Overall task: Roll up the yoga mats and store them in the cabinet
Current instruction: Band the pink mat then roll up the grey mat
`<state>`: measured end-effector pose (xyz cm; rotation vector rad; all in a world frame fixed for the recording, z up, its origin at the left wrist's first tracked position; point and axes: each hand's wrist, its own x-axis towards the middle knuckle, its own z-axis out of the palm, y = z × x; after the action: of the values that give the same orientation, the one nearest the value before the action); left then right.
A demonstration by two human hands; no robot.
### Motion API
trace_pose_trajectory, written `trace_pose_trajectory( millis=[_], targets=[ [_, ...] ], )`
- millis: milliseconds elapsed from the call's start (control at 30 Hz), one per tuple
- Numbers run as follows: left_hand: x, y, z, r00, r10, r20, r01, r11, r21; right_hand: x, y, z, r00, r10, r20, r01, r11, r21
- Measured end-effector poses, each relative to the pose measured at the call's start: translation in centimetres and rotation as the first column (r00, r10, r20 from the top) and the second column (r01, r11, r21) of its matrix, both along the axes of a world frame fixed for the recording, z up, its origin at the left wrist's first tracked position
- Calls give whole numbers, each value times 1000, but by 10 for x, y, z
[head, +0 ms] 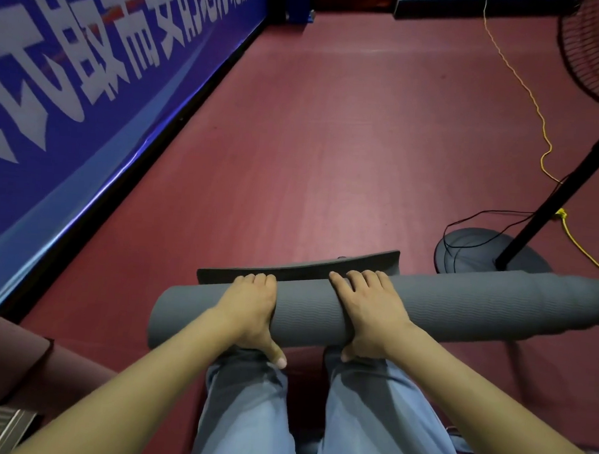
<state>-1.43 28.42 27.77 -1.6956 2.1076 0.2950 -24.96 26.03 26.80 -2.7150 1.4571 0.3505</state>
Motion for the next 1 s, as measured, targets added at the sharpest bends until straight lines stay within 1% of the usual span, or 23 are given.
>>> trace_pose_trajectory(
  millis=[100, 233, 300, 467, 600, 800, 900, 1000],
  targets=[
    [4, -3, -11, 998, 31, -47, -34, 998, -49, 1, -2, -2, 1000, 5, -11, -5, 1000, -10],
    [7, 6, -16, 994, 2, -110, -19, 989, -150, 0, 2, -2, 1000, 15, 14, -15, 999, -45],
    [6, 10, -12, 991, -5, -135, -16, 988, -155, -2, 4, -1, 1000, 14, 11, -13, 999, -39],
    [3, 12, 2, 992, -21, -121, 17, 999, -35, -11, 12, 9, 999, 42, -15, -42, 998, 36],
    [0, 13, 13, 995, -65, -77, 66, 998, 6, -13, 15, 23, 997, 57, -58, -51, 994, 96],
    [-10, 23, 32, 995, -84, -47, 89, 988, 127, -17, 34, 42, 991, 91, -98, -65, 969, 240],
    [-15, 27, 38, 994, -58, -96, 76, 976, 205, -18, 39, 52, 993, 68, -93, -32, 940, 341],
    [-15, 30, 38, 986, 29, -165, 28, 944, 330, -21, 45, 57, 996, 37, -79, 1, 901, 435]
  ],
)
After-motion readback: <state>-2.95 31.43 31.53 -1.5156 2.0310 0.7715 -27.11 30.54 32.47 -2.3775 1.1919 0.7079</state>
